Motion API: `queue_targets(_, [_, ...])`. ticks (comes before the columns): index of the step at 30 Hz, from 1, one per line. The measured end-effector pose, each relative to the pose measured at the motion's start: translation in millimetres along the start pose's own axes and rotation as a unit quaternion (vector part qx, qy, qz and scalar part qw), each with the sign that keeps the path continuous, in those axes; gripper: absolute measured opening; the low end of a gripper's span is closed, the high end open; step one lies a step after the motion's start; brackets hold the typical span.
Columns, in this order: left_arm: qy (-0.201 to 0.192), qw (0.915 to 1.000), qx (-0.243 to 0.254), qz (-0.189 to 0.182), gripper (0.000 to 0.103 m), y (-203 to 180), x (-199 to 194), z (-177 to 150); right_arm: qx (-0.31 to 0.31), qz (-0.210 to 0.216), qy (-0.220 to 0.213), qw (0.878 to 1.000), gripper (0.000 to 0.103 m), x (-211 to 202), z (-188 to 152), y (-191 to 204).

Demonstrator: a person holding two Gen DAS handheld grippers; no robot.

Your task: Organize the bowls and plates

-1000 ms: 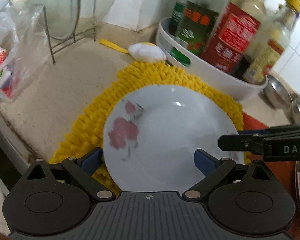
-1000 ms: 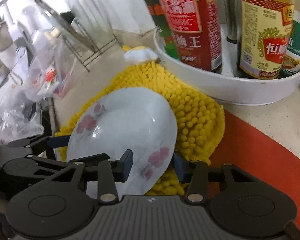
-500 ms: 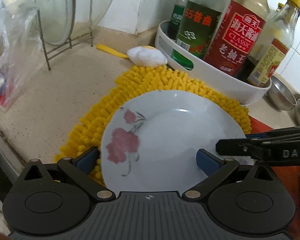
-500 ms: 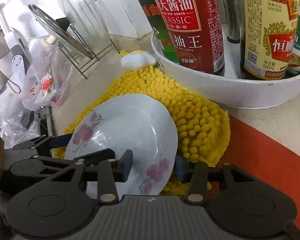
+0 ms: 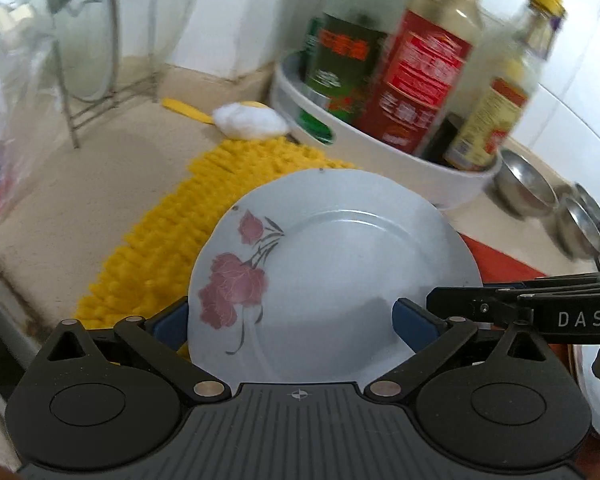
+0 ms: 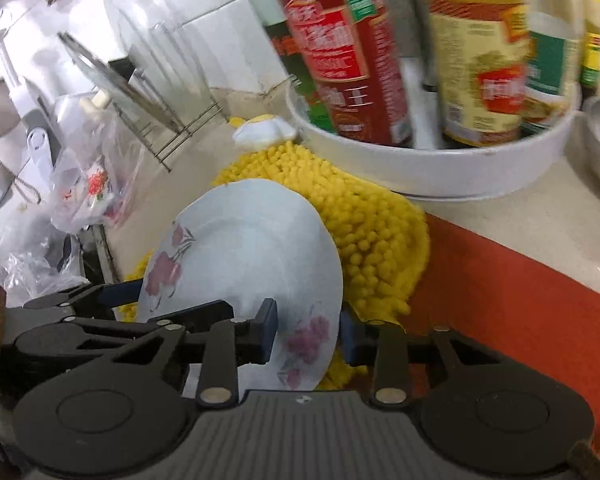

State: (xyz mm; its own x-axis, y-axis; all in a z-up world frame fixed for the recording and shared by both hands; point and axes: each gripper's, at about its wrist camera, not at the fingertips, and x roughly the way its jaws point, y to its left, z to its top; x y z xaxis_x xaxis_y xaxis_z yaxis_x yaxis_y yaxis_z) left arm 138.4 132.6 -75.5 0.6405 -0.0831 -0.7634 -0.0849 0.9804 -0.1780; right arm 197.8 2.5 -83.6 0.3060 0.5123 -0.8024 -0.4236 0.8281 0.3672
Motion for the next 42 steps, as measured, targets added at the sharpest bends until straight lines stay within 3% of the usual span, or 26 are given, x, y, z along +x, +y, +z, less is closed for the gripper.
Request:
queue_targets(5, [0.014,0.9992,0.038,0.003,0.102,-12.1,14.0,-3.8,0.050,-0.007,0.014,0.999,0.031,7.9,-10.0,-22.0])
queue_targets(9, [0.010,0.9981,0.061,0.008,0.103,-13.7,14.8,-7.3,0.034,-0.015,0.000,0.999,0.032,4.5,-14.7,-17.8])
queue_targets(18, [0.002,0.9984,0.055,0.010,0.101,-13.9,14.8,-6.8,0.046,-0.009,-0.002,0.999,0.032,4.6,-19.7,-17.2])
queue_targets(29, [-0.020,0.9959,0.068,0.055,0.100,-35.8,-4.8,-6.9,0.034,0.012,-0.019,0.999,0.031,-10.5,-29.5,-20.2])
queue_targets(42, [-0.039,0.9936,0.094,0.050,0.100,-73.3,-18.2,-5.2,0.050,0.015,-0.053,0.997,0.031,-42.5,-34.3,-41.3])
